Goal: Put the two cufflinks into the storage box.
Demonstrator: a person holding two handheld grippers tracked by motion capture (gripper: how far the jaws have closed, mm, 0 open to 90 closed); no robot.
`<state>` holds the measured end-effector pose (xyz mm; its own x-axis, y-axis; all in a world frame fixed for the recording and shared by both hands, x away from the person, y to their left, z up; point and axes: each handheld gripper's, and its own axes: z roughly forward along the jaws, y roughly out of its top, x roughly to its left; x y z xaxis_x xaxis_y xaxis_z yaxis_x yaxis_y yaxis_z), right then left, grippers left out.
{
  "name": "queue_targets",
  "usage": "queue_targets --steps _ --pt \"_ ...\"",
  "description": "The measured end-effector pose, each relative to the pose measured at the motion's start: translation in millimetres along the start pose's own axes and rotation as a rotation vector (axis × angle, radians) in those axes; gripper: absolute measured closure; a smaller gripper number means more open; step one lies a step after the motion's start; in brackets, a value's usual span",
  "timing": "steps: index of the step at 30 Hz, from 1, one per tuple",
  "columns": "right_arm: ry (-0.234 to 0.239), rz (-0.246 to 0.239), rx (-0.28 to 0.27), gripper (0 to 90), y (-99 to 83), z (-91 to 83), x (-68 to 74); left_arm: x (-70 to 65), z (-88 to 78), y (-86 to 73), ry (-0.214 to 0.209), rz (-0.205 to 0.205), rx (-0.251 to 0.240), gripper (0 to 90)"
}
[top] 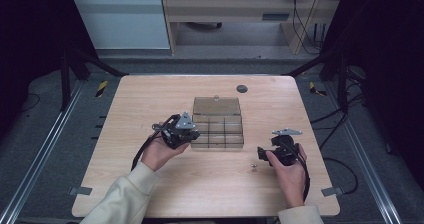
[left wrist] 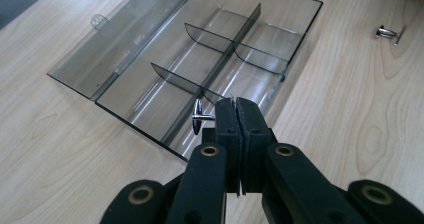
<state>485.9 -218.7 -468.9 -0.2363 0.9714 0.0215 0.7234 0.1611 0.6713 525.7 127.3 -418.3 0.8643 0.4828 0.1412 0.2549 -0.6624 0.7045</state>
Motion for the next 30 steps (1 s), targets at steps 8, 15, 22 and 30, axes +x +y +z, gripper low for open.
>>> queue_targets --steps 8,15,22,30 --pt "0.002 0.004 0.002 11.3 -0.5 0.4 0.9 1.4 0.1 -0.4 0.003 -0.028 -0.076 89.2" --pt "-0.003 -0.002 -0.002 11.4 -0.3 -1.3 2.3 -2.2 12.2 -7.6 -0.001 -0.071 -0.130 89.2" --pt "-0.005 0.010 -0.004 11.6 -0.7 -0.8 -0.6 1.5 14.7 -9.4 0.006 -0.077 -0.132 89.2" --pt "-0.004 0.004 -0.001 11.6 0.0 0.2 0.7 4.2 23.3 -12.9 0.004 -0.104 -0.130 89.2"
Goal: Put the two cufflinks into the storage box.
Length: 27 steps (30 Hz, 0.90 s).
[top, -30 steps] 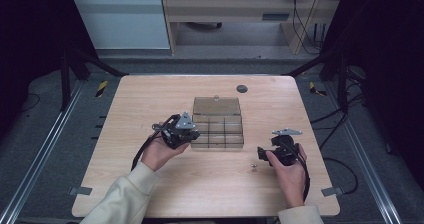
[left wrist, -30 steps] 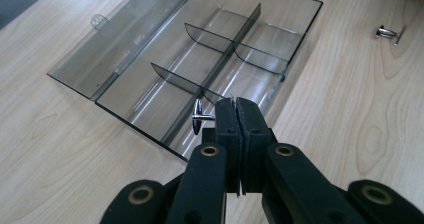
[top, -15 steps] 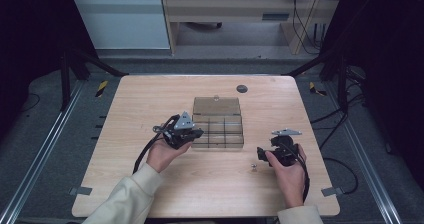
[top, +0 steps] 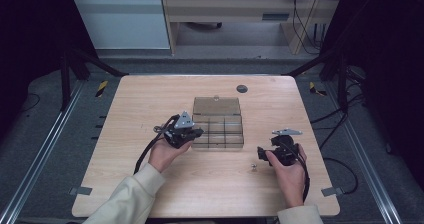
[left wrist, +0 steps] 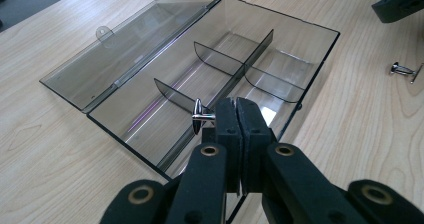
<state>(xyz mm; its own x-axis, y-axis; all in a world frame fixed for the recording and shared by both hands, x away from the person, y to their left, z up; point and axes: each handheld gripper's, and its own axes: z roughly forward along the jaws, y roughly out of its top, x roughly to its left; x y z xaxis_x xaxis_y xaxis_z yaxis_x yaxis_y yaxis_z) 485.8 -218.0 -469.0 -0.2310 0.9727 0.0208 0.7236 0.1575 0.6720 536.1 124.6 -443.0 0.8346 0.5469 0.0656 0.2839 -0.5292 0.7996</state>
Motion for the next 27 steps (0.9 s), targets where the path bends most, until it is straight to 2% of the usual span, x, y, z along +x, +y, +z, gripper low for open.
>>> queue_targets --steps 4,8,13,21,27 --pt "0.001 0.001 0.001 11.7 0.0 -0.2 -0.1 2.5 2.3 -2.9 0.006 -0.003 0.002 89.1" --pt "0.003 -0.002 0.000 11.7 0.1 0.1 0.3 5.3 4.9 -5.7 0.005 -0.041 -0.013 89.2" --pt "0.003 0.002 0.001 11.7 -0.1 0.2 -0.3 7.2 10.2 -8.0 -0.010 -0.066 0.003 89.1" --pt "0.004 0.006 0.004 11.7 -0.2 0.5 -0.2 9.5 13.9 -9.4 -0.010 -0.074 0.024 89.0" --pt "0.007 0.002 0.002 11.8 0.3 0.5 0.0 8.2 13.8 -8.9 -0.016 -0.064 0.033 88.8"
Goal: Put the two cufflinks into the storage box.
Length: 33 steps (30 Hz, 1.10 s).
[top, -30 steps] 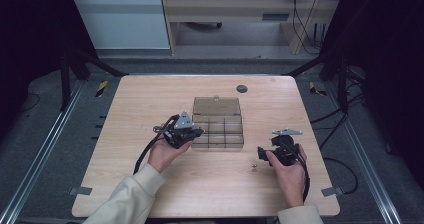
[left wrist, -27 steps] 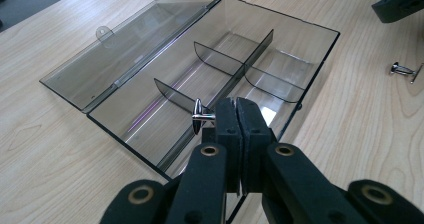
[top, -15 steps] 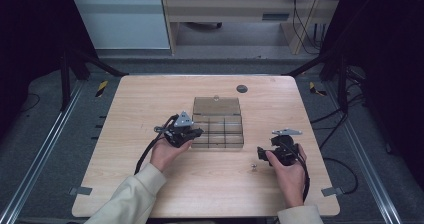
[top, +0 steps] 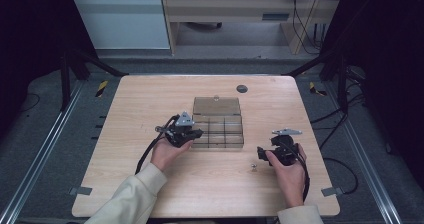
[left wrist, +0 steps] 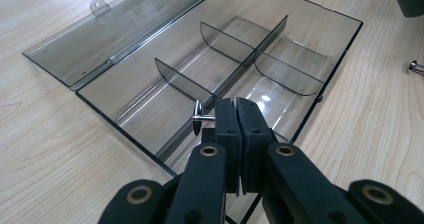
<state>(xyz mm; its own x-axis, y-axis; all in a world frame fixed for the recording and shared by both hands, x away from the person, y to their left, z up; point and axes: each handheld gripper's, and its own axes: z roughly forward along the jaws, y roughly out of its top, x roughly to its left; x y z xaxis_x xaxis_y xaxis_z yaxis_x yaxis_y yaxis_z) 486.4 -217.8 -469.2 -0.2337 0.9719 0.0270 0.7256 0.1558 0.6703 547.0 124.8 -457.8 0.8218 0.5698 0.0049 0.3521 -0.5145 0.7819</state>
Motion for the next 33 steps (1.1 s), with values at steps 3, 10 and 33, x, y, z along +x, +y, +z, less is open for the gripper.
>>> queue_targets --steps 3,10,33 --pt "0.000 0.000 0.002 11.8 -0.1 0.1 0.3 -0.6 1.0 0.0 0.001 0.005 0.006 88.7" --pt "-0.002 0.004 0.001 11.9 -0.4 -0.6 -0.6 -0.5 4.3 0.8 -0.006 -0.002 0.006 87.3" --pt "-0.008 -0.013 -0.008 12.6 0.1 -2.1 1.4 -15.8 -15.6 9.2 0.059 0.053 -0.011 57.3"
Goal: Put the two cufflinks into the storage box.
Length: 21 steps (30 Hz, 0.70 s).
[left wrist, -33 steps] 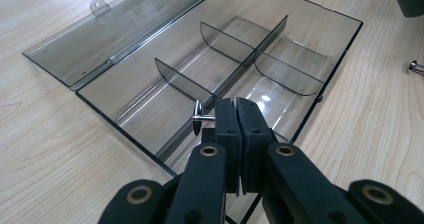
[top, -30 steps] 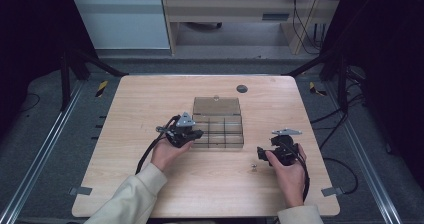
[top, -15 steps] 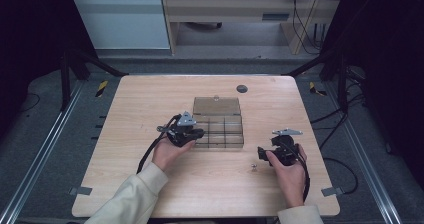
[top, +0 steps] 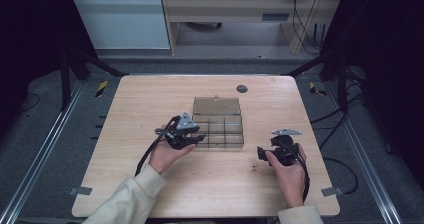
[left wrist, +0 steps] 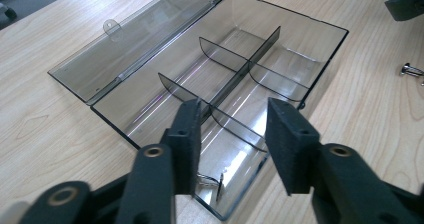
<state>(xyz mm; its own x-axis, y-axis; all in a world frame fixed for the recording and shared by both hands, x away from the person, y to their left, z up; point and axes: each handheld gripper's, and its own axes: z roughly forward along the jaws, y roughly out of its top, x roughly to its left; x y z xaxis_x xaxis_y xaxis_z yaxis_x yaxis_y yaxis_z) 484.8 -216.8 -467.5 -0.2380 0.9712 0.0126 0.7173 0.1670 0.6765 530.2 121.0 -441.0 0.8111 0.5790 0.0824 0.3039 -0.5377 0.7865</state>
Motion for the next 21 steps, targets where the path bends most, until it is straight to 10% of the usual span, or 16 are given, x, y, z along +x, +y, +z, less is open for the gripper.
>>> queue_targets --steps 21 --pt "0.018 -0.066 -0.033 20.5 -11.5 -21.7 -5.5 -7.8 -37.1 -9.1 0.066 -0.027 -0.008 16.8"
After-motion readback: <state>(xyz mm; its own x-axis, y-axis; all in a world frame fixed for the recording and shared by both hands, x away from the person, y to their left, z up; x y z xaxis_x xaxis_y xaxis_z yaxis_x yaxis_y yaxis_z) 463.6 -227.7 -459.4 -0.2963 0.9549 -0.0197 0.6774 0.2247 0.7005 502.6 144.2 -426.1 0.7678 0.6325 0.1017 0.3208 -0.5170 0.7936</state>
